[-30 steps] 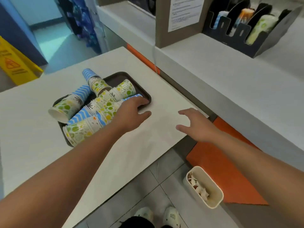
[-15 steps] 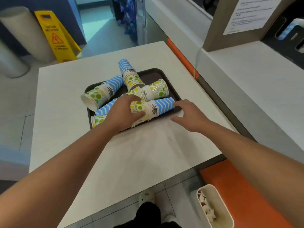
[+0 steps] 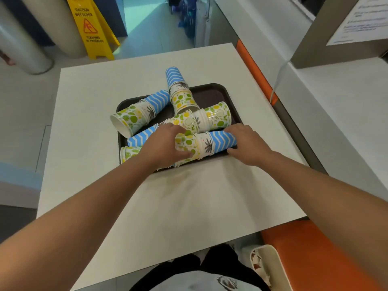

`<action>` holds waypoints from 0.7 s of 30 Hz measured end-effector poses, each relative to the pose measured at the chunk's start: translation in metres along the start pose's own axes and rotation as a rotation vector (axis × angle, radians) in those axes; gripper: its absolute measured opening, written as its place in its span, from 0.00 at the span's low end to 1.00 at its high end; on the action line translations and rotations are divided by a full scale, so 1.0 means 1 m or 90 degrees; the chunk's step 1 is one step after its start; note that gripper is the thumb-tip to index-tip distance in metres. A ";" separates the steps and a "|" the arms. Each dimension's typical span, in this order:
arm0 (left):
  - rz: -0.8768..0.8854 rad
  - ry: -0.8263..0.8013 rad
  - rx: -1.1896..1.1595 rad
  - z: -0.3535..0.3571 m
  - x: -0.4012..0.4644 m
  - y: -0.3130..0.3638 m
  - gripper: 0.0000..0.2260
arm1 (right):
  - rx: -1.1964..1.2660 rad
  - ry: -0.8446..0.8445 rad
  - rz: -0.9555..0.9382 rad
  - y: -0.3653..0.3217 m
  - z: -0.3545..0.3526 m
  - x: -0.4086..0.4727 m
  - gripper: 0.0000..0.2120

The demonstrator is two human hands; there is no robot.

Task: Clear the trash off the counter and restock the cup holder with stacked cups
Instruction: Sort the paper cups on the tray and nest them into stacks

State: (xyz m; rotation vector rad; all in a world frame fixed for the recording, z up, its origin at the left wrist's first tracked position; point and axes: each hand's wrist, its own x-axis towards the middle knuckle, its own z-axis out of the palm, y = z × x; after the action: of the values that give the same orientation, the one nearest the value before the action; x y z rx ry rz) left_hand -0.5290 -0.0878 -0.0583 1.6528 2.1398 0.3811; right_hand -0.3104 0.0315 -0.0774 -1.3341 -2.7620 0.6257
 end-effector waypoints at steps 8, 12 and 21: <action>-0.012 -0.036 0.149 0.011 0.015 0.007 0.34 | -0.124 -0.047 -0.086 0.017 0.009 0.025 0.31; -0.017 -0.046 0.194 0.016 0.021 0.010 0.32 | -0.165 -0.047 -0.112 0.024 0.012 0.033 0.30; 0.002 -0.023 0.188 0.022 0.020 0.008 0.32 | -0.093 -0.057 -0.116 0.031 0.004 0.034 0.27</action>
State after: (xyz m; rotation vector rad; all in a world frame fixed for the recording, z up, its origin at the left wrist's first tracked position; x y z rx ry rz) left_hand -0.5165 -0.0668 -0.0769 1.8014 2.2524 0.0359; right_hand -0.3098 0.0729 -0.0979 -1.0822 -3.0079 0.4948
